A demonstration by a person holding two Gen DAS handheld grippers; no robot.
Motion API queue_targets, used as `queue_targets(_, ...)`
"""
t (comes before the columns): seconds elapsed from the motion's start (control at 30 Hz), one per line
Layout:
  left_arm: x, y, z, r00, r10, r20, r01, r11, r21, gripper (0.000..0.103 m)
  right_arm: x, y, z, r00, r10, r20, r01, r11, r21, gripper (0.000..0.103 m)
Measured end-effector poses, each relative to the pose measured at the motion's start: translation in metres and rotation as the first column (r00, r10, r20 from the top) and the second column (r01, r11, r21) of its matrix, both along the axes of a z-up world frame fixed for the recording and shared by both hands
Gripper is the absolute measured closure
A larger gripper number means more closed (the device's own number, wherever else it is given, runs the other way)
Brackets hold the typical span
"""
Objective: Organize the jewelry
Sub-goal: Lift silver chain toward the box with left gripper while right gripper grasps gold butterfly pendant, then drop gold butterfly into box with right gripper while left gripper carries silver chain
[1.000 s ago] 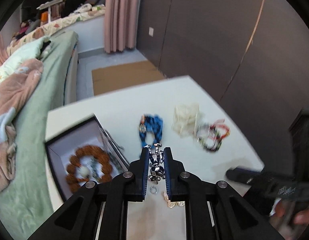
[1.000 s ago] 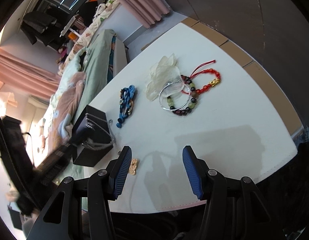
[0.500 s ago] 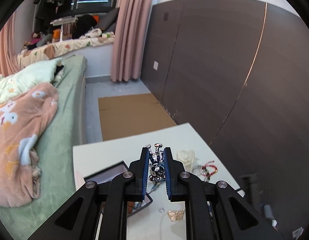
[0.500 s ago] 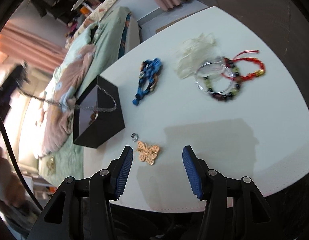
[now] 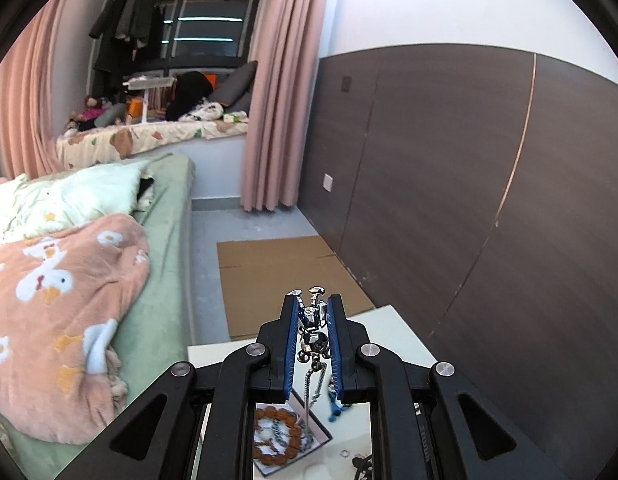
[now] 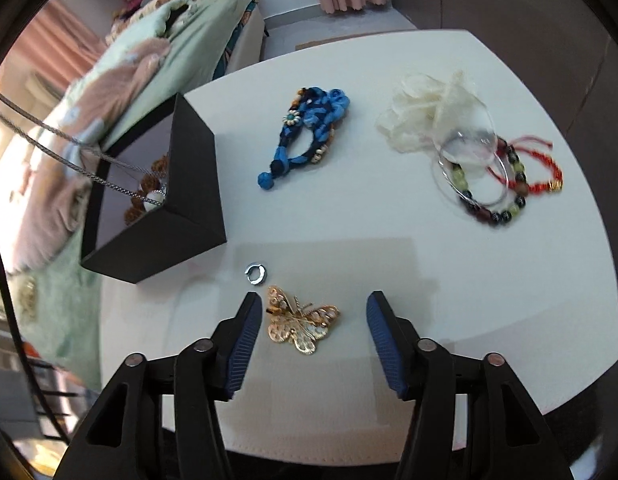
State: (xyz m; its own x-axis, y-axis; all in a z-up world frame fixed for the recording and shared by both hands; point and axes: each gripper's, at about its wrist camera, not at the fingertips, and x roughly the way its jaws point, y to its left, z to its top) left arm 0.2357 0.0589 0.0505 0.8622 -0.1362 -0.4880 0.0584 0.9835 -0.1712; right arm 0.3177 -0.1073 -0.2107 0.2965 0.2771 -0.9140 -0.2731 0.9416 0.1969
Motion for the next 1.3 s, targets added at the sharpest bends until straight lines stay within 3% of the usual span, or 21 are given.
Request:
queue_targets(0.2, 0.000, 0.017, 0.009, 0.999, 0.029, 0.018, -0.029, 1.000, -0.001, 0.088, -0.008, 0.021, 0.001, 0.998, 0.051, 0.031, -0.047, 0.992, -0.114, 0.042)
queue_targets(0.33, -0.004, 0.025, 0.018, 0.998, 0.047, 0.040, -0.047, 0.999, 0.003, 0.088, -0.012, 0.025, 0.002, 0.997, 0.058, 0.055, -0.047, 0.982, -0.183, 0.062)
queue_targets(0.37, -0.004, 0.028, 0.021, 0.998, 0.052, 0.046, -0.052, 0.999, 0.002, 0.089, -0.012, 0.023, 0.003, 0.997, 0.055, 0.053, -0.045, 0.984, -0.171, 0.062)
queue_targets(0.43, -0.005, 0.033, 0.025, 0.997, 0.058, 0.053, -0.058, 0.998, -0.006, 0.102, -0.010, 0.017, 0.003, 0.998, 0.050, 0.048, -0.042, 0.988, -0.149, 0.062)
queue_targets(0.67, -0.005, 0.038, 0.028, 0.997, 0.056, 0.057, -0.055, 0.998, -0.014, 0.103, -0.009, -0.001, 0.016, 0.997, 0.009, 0.072, -0.007, 1.000, -0.028, 0.063)
queue_targets(1.07, 0.006, 0.038, -0.024, 0.998, 0.019, -0.060, -0.023, 0.997, -0.067, 0.103, -0.017, -0.047, 0.036, 0.991, -0.079, 0.104, 0.054, 0.972, 0.230, 0.063)
queue_targets(1.3, 0.007, 0.054, -0.059, 0.989, 0.025, -0.148, -0.046, 0.989, -0.139, 0.103, -0.011, -0.023, 0.055, 0.984, -0.059, 0.170, -0.002, 0.941, 0.338, 0.063)
